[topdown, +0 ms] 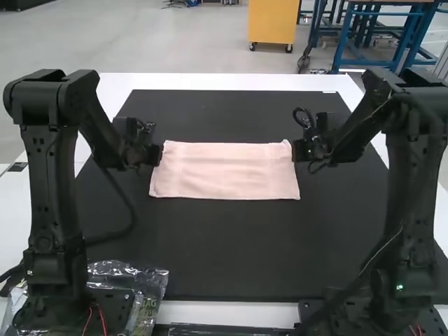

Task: Fold the towel.

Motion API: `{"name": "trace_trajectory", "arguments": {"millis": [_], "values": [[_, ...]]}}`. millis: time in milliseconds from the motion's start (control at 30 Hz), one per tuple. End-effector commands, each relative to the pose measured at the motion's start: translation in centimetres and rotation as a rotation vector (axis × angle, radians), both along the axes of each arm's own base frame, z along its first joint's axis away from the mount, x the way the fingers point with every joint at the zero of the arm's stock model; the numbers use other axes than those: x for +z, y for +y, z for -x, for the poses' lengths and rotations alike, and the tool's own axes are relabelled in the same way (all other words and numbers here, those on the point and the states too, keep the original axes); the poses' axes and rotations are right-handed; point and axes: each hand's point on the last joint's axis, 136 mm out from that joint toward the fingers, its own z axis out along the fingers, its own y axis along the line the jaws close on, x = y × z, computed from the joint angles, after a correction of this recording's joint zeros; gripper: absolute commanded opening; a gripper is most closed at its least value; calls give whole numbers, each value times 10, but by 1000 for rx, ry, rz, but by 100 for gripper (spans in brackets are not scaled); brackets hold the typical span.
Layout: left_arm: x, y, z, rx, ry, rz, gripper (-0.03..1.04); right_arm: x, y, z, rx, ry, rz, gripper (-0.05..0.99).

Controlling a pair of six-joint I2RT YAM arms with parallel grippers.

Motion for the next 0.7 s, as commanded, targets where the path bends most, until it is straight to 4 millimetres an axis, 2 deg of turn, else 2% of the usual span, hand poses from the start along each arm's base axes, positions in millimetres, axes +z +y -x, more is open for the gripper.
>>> {"name": "trace_trajectory", "arguments": {"millis": [0, 300, 400, 667], "values": [[44, 12, -17, 32, -93, -4, 2, 51, -8, -13, -19, -97, -28, -3], [63, 6, -4, -2, -75, 18, 2, 58, -13, -2, -16, -81, -34, -3], [68, 14, 2, 10, -69, 16, 2, 61, -14, 3, -13, -79, -36, -3], [58, 13, 29, -4, -6, 0, 2, 62, -14, 25, 3, -47, -51, -3]]}}
